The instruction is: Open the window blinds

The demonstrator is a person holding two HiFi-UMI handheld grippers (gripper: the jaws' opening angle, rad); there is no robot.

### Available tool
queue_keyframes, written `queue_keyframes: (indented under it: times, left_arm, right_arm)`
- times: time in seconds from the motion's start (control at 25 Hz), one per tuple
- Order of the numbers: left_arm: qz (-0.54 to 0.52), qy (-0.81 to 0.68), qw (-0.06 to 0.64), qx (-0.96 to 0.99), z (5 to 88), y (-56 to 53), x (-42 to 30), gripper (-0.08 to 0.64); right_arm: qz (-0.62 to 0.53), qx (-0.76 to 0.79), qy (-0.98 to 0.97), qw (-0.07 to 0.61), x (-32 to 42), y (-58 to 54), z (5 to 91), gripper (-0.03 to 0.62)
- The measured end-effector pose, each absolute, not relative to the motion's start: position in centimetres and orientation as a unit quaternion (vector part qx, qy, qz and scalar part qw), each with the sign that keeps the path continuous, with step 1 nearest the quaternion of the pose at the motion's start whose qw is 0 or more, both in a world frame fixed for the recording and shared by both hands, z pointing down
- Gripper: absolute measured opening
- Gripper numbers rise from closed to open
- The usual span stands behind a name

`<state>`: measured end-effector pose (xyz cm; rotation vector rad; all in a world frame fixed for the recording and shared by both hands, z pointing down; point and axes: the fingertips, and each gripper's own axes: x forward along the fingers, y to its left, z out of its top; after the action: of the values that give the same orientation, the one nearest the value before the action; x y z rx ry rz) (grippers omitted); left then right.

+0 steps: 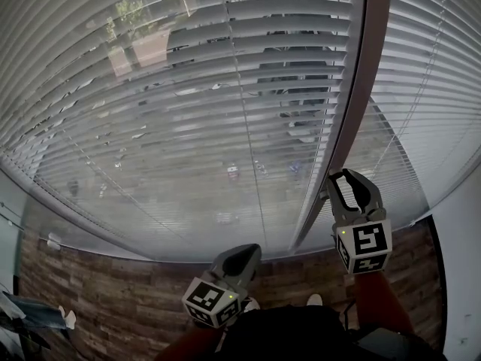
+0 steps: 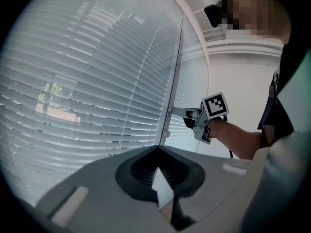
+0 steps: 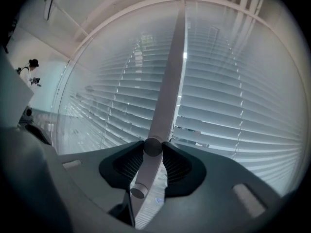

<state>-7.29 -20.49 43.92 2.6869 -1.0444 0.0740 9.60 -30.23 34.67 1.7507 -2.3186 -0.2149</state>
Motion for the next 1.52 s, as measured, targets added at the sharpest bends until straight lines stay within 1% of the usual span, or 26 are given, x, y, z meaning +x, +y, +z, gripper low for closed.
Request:
queue_keyframes:
  times: [0.32, 0.52, 0.6, 0.72, 0.96, 1.08, 1.16, 1.2, 1.36, 1.44, 1.52]
  left_arm:
    - [0.028, -0.358, 0.129, 0.924, 43.9, -20.3, -7.4, 0.002]
    - [0.027, -0.359, 0.128, 0.924, 43.7, -20.4, -7.3, 0.002]
    - [0.027, -0.359, 0.128, 0.924, 43.8, -20.4, -7.2, 0.002]
    - [0.027, -0.358, 0.128, 0.924, 43.8, -20.4, -7.2, 0.002]
    - [0.027, -0.358, 0.129, 0.924, 43.9, -20.5, -7.3, 0.001]
    - [0.027, -0.358, 0.129, 0.924, 43.9, -20.5, -7.3, 0.0]
    - [0.028, -0.358, 0.129, 0.924, 43.9, -20.5, -7.3, 0.002]
    - [0.028, -0.359, 0.129, 0.924, 44.0, -20.5, -7.3, 0.001]
    - [0.027, -0.361, 0.13, 0.923, 44.1, -20.5, -7.4, 0.001]
    - [0.028, -0.361, 0.13, 0.923, 44.1, -20.5, -7.5, 0.001]
    - [0.028, -0.361, 0.131, 0.923, 44.2, -20.5, -7.4, 0.0]
  right_arm:
    - [-0.163, 0.598, -0.759, 0.201, 9.1, -30.0, 34.6, 0.149]
    - [-0.232, 0.59, -0.719, 0.284, 9.0, -29.9, 34.7, 0.147]
    - [-0.253, 0.588, -0.706, 0.304, 9.0, -29.9, 34.8, 0.147]
    - [-0.261, 0.586, -0.7, 0.312, 9.0, -29.9, 34.9, 0.147]
    - [-0.258, 0.589, -0.701, 0.308, 8.9, -29.9, 34.9, 0.149]
    - [-0.248, 0.591, -0.71, 0.292, 8.8, -29.8, 34.7, 0.152]
    - [-0.233, 0.594, -0.724, 0.262, 8.6, -29.7, 34.2, 0.161]
    - [-0.219, 0.596, -0.736, 0.236, 8.5, -29.6, 33.9, 0.171]
    - [-0.11, 0.598, -0.787, 0.107, 9.2, -29.3, 33.2, 0.173]
    - [-0.046, 0.592, -0.803, 0.058, 9.9, -29.4, 33.4, 0.173]
    - [0.004, 0.585, -0.811, 0.025, 10.2, -29.6, 33.8, 0.173]
